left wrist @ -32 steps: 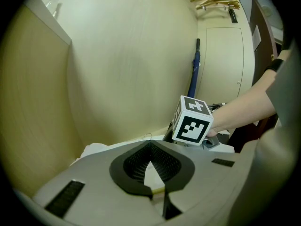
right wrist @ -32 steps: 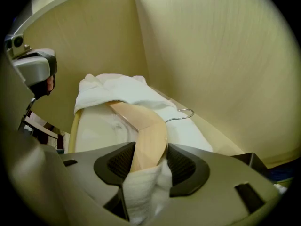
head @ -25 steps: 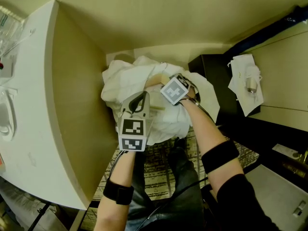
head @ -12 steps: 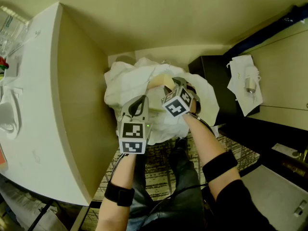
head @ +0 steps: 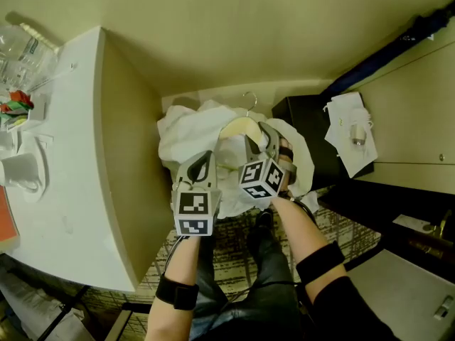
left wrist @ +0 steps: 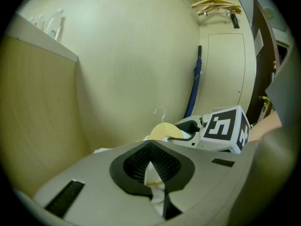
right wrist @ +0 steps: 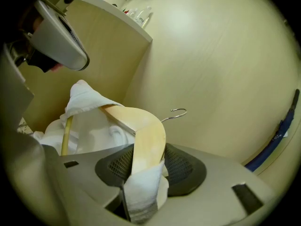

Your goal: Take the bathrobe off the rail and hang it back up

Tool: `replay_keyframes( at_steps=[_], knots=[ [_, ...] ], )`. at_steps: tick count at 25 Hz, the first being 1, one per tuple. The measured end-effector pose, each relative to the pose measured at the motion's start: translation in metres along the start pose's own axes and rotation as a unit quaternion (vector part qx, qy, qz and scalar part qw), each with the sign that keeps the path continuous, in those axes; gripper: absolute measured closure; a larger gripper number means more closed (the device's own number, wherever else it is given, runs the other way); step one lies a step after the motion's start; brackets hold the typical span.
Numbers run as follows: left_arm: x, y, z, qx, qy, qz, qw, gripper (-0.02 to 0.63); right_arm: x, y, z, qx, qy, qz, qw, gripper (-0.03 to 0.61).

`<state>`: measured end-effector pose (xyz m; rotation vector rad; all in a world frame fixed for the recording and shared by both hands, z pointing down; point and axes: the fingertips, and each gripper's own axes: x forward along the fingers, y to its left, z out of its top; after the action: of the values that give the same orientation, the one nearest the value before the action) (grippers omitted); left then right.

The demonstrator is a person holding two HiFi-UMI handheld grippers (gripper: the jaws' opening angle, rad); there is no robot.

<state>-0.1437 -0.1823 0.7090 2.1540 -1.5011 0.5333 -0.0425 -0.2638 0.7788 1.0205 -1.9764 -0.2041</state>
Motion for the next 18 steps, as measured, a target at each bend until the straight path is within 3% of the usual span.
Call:
replay_keyframes(
  at_steps=[8, 18],
  knots=[
    [-0.026, -0.009, 0.040, 0.002, -0.021, 0.011, 0.9997, 0.612, -0.056, -0.057, 0.059, -0.042, -0.069, -0.080, 0.994, 0.376],
    [-0.065, -0.021, 0.129, 0.026, -0.071, 0.018, 0.9970, 0.612, -0.136, -0.148, 0.132, -0.044, -0.132, -0.157, 0.978, 0.377]
  ],
)
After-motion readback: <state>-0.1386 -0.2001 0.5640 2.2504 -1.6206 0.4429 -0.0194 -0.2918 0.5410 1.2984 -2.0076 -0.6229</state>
